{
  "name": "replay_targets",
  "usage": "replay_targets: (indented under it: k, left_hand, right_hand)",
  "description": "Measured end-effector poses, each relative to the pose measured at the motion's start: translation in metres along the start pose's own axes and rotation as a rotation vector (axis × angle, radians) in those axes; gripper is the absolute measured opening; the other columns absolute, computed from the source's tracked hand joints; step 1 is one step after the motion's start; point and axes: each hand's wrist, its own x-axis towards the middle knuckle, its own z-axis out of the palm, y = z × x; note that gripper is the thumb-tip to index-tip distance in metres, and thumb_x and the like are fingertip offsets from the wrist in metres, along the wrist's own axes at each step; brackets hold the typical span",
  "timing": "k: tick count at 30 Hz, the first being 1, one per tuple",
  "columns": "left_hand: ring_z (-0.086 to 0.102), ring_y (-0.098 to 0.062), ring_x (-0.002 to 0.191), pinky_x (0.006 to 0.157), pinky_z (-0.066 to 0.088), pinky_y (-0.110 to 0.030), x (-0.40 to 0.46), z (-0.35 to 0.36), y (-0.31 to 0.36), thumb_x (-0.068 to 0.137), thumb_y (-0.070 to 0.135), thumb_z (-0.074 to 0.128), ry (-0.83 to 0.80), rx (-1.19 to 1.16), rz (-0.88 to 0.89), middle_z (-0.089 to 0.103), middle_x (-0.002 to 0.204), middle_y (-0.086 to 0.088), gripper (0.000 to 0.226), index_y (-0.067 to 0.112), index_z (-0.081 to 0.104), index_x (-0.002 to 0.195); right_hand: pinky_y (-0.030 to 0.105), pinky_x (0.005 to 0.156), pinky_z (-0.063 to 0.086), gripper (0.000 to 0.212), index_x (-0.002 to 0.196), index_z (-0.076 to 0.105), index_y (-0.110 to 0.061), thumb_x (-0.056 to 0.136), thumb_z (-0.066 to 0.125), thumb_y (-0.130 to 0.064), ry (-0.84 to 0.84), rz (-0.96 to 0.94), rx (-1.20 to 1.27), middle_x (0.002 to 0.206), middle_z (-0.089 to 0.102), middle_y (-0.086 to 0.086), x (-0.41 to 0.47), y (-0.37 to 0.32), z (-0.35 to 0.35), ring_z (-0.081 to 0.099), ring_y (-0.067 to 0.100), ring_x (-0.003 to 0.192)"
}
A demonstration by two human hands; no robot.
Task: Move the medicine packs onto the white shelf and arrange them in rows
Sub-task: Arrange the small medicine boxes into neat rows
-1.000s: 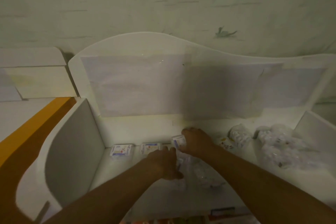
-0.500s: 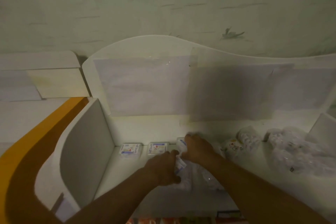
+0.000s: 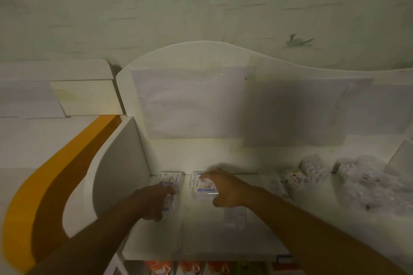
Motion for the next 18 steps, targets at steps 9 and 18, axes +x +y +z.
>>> replay_targets:
  k: [9,18]
  left_hand:
    - [0.043,-0.021,0.131,0.102,0.042,-0.034,0.01,0.014,-0.006,0.08,0.012,0.063,0.101,-0.028,0.05,0.04,0.148,0.002,0.072,0.032,0.032,0.142]
    - [0.045,-0.019,0.13,0.102,0.042,-0.031,0.019,0.012,-0.005,0.077,0.025,0.074,0.109,-0.036,0.065,0.04,0.147,0.002,0.075,0.029,0.036,0.142]
  right_hand:
    - [0.044,0.106,0.036,0.076,0.143,0.037,-0.032,0.078,0.076,-0.027,-0.032,-0.016,-0.152,0.149,0.037,-0.001,0.007,-0.008,0.035,0.032,0.025,0.132]
    - [0.043,0.108,0.035,0.073,0.145,0.034,-0.032,0.083,0.07,-0.044,-0.03,-0.013,-0.159,0.152,0.034,0.0,0.006,-0.005,0.034,0.034,0.024,0.134]
